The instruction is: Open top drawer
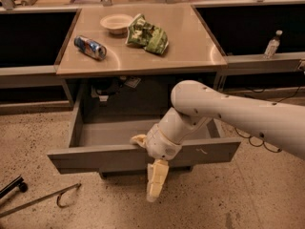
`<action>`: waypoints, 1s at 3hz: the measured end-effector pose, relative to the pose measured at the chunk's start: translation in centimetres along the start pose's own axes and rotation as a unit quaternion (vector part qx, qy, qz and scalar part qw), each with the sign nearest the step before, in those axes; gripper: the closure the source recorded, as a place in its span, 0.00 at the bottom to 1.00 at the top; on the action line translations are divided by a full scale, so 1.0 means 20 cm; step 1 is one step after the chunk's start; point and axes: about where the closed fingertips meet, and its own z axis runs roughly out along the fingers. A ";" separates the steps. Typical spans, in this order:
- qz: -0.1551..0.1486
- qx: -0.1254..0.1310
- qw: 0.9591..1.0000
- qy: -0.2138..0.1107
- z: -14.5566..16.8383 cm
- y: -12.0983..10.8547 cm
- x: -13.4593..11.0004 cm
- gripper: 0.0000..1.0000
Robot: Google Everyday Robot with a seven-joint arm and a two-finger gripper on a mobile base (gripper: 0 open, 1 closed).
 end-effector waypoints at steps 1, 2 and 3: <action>0.012 -0.010 1.000 -0.004 -0.02 0.10 -0.02 0.00; 0.012 -0.011 1.000 -0.004 -0.02 0.10 -0.02 0.00; 0.015 -0.034 0.999 -0.006 0.04 0.15 -0.03 0.00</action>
Offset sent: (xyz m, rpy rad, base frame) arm -0.1174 -0.0503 0.0502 -0.0618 0.1230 0.0044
